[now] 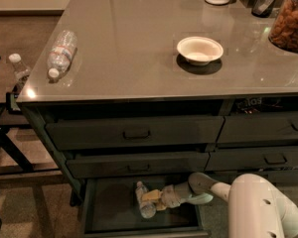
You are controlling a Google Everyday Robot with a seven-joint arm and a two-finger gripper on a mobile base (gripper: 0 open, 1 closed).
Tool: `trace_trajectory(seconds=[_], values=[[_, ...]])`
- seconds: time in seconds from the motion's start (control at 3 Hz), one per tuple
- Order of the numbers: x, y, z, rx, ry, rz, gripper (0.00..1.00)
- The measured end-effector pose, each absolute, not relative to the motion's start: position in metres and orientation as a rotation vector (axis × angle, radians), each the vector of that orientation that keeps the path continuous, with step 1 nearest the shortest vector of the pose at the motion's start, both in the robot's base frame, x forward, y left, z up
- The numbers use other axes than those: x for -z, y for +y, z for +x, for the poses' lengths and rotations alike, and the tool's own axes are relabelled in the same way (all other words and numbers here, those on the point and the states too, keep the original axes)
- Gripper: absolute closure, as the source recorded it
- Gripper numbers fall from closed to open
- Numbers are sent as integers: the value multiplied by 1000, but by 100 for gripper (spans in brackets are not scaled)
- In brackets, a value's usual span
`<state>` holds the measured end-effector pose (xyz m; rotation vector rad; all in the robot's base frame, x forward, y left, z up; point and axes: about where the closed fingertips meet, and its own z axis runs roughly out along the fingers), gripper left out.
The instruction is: Place blue plastic bottle into bottom drawer
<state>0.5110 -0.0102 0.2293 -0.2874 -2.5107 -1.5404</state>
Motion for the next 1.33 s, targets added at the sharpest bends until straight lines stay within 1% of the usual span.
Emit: trace_trajectory(seconds=[0.67,1.33], values=[[-200,5,517,1587,-2453,-270,100],[-193,8,514,1580,-2450,-255,100]])
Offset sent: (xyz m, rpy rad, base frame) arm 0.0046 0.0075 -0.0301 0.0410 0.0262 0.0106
